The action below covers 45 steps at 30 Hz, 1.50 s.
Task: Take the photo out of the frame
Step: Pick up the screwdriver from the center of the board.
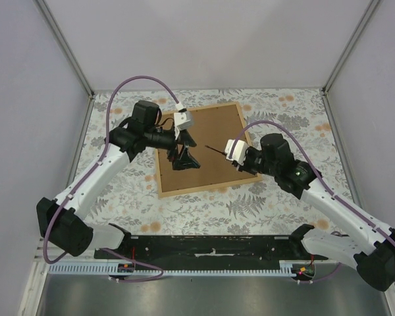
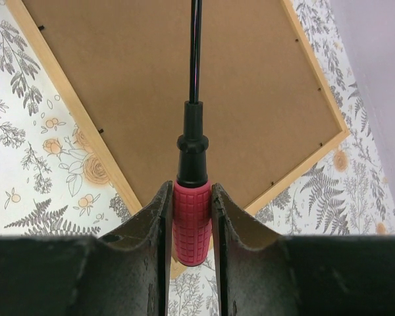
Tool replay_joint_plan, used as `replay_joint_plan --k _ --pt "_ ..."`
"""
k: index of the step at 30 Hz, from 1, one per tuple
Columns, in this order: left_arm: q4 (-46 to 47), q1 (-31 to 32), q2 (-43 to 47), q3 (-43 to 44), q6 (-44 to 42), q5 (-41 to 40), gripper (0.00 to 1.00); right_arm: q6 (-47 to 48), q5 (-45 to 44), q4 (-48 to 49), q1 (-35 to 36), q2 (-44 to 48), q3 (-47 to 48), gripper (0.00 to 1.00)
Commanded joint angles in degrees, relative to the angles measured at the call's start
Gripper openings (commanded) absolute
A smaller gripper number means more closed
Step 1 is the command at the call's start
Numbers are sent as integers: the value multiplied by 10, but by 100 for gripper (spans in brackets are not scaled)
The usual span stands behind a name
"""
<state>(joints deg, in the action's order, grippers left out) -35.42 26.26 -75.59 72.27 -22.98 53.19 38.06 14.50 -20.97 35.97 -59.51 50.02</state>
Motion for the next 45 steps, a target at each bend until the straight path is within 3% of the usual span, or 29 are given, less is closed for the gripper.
replay_joint_plan --k 1,14,20,35,39,40,43,44,45 --pt "48 5 -30 30 77 16 100 -1 -10 50 14 8 -5 0" --pt "67 21 -121 90 144 24 100 11 -61 93 42 15 -32 0" --pt "61 34 -132 89 136 24 88 15 -80 107 45 15 -39 0" --pt "57 39 -134 91 131 21 36 14 -78 108 50 18 -39 0" --pt "56 41 -132 89 127 12 13 13 -77 108 50 18 -40 0" --pt "55 41 -131 89 126 10 2 13 -76 108 50 18 -40 0" --pt "54 41 -130 87 123 6 2 12 -76 110 50 20 -39 1" --pt "54 41 -128 88 123 7 2 11 -75 109 50 22 -38 10" --pt "54 41 -127 88 122 5 2 10 -71 108 50 24 -36 26"
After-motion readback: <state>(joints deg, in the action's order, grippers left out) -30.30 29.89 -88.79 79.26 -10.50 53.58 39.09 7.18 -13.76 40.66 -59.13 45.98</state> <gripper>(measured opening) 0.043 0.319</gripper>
